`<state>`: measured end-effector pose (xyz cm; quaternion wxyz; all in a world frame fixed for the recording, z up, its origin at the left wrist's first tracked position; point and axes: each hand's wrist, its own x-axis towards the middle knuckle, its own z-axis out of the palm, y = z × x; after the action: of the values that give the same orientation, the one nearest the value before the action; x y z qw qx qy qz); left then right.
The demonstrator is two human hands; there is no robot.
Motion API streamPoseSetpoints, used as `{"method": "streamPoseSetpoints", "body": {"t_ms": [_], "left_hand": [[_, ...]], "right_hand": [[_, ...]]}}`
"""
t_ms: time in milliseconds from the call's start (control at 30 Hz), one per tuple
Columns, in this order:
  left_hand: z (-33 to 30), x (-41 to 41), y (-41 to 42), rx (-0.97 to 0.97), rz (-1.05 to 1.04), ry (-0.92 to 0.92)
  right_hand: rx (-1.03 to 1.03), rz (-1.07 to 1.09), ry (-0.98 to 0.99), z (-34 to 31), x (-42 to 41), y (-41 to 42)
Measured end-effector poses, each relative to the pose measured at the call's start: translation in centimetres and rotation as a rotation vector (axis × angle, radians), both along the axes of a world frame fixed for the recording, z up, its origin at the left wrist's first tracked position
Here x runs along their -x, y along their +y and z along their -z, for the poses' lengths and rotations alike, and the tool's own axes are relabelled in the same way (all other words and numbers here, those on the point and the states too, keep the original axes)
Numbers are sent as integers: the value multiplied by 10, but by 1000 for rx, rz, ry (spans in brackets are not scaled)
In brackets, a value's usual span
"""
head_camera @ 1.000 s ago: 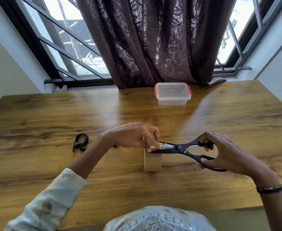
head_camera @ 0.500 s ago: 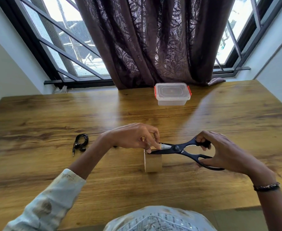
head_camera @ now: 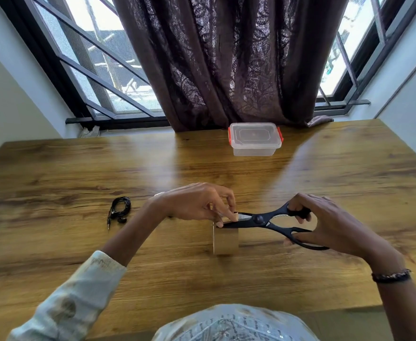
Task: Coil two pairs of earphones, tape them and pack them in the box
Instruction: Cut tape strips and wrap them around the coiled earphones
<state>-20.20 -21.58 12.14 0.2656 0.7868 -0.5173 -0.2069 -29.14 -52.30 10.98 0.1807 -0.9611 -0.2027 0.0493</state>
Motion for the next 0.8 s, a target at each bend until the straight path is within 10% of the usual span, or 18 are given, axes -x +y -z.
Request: {"method": "streamPoseSetpoints", "body": {"t_ms": [800], "left_hand": [[-1, -4, 0, 2, 61, 28]], "right_hand": [[89, 60, -159, -8, 22, 14]]}}
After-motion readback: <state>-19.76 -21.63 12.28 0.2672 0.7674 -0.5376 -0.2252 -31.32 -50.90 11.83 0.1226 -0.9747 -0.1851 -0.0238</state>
